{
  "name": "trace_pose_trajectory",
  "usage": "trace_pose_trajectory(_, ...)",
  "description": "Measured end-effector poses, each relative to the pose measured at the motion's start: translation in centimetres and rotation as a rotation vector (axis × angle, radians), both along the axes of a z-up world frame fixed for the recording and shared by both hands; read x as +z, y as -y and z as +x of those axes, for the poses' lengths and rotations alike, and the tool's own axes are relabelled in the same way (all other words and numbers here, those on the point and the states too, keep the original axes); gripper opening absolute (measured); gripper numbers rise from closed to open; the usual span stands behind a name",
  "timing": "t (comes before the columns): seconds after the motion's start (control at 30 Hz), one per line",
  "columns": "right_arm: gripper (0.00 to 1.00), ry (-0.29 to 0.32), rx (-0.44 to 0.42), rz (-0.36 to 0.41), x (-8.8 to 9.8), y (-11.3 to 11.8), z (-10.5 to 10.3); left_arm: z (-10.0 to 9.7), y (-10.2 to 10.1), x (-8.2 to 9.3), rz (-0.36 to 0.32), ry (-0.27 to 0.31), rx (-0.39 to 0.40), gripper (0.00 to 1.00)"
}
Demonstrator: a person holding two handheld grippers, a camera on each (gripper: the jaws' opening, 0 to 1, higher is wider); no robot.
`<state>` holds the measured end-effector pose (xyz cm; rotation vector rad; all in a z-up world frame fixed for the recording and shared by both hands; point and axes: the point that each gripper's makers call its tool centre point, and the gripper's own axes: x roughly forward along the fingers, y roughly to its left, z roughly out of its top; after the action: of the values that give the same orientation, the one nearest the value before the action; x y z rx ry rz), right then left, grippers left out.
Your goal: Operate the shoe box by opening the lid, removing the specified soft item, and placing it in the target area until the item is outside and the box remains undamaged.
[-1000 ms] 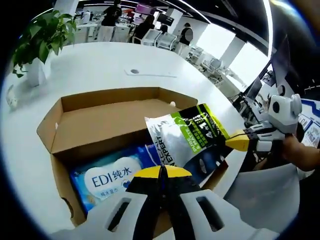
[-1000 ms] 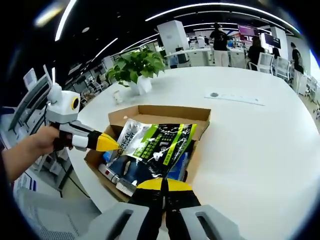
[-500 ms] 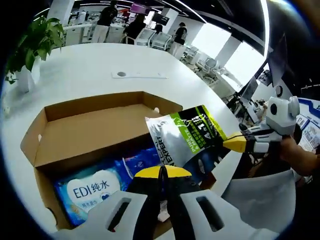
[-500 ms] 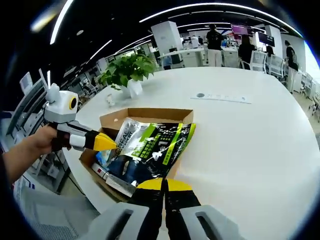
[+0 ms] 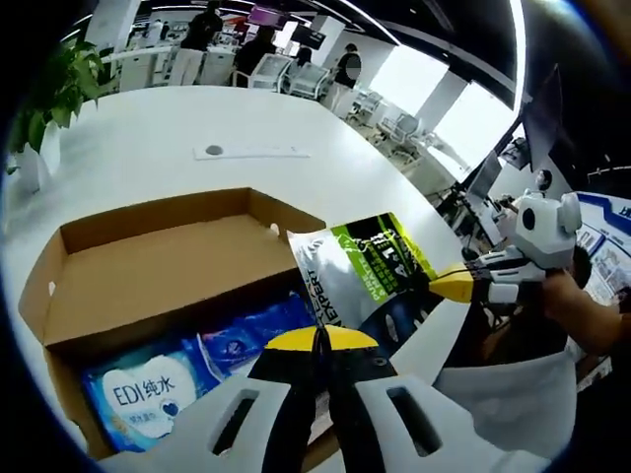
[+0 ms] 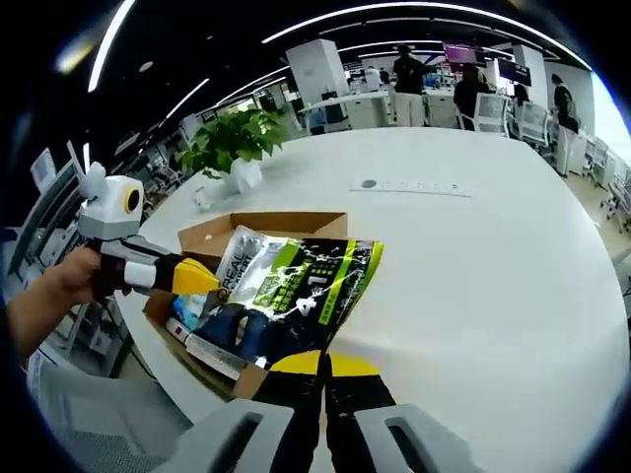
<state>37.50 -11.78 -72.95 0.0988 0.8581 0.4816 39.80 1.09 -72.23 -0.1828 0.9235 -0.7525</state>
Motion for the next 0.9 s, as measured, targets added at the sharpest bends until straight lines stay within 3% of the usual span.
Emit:
trace_pose_trajectory(0.4, 0.00, -0.008, -0.033, -0.020, -0.3, 3.9, 0.5, 1.1, 3.6, -0.2, -0.030, -0.006, -0.016, 0.00)
trace_pose_trajectory(0.9, 0.00, -0.023, -0.059, -0.047, -1.7, 7.3, 1.3, 1.9, 7.3, -1.7, -0.030, -0.032, -0.032, 0.00)
